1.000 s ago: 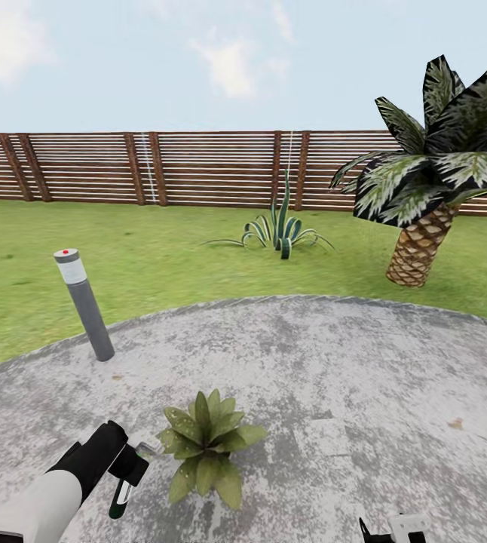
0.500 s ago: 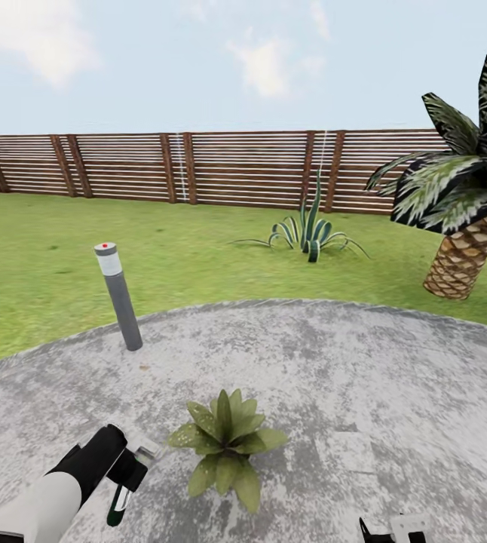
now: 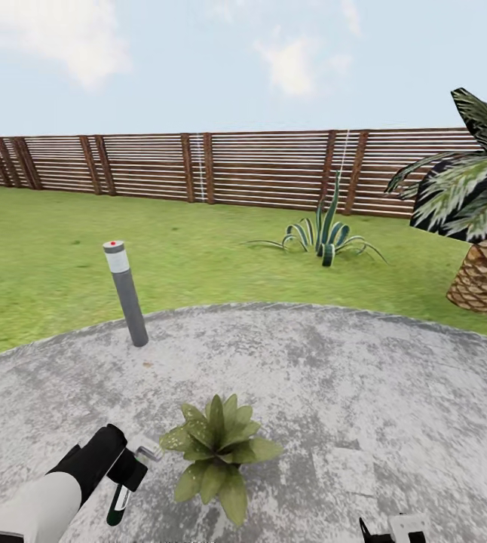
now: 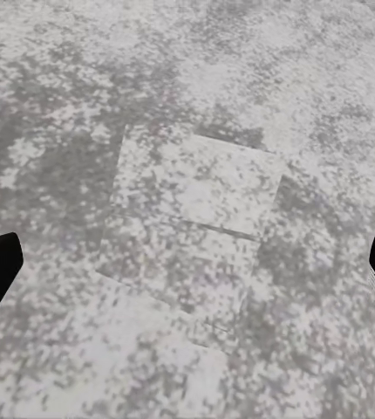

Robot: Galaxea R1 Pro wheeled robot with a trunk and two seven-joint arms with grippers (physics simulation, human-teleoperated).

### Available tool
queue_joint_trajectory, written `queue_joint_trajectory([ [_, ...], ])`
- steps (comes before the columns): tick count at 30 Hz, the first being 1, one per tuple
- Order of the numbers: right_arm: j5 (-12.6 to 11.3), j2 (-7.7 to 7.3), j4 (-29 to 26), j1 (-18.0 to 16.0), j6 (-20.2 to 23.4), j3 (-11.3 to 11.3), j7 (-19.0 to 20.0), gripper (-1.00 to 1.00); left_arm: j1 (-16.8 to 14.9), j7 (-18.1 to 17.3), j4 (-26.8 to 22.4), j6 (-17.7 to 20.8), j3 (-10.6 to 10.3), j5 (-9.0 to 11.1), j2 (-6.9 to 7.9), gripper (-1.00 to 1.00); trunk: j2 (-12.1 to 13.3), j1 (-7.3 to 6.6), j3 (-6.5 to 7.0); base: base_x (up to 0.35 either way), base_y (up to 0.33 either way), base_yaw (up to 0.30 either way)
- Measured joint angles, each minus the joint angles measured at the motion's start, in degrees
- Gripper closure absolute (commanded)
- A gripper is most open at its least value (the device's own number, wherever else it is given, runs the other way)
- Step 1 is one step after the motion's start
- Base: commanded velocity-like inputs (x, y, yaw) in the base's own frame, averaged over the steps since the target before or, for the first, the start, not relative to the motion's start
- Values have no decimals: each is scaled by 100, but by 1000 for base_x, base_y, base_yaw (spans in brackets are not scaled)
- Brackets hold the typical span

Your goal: Pick up the pesticide atomizer in the garden and spray insectifuge to fully cover both potted plants in the garden.

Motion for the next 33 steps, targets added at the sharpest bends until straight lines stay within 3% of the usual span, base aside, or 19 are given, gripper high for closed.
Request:
queue_joint_trajectory([
  [22, 1, 0, 3, 0, 0, 0, 0, -100, -2, 0, 4, 0, 2, -1, 11, 100, 0, -1, 0, 14, -273, 277],
  [33, 7, 0, 5, 1, 0, 0, 0, -100, -54, -37, -168, 77, -46, -40, 48, 100, 0, 0, 0, 6, -29, 102],
])
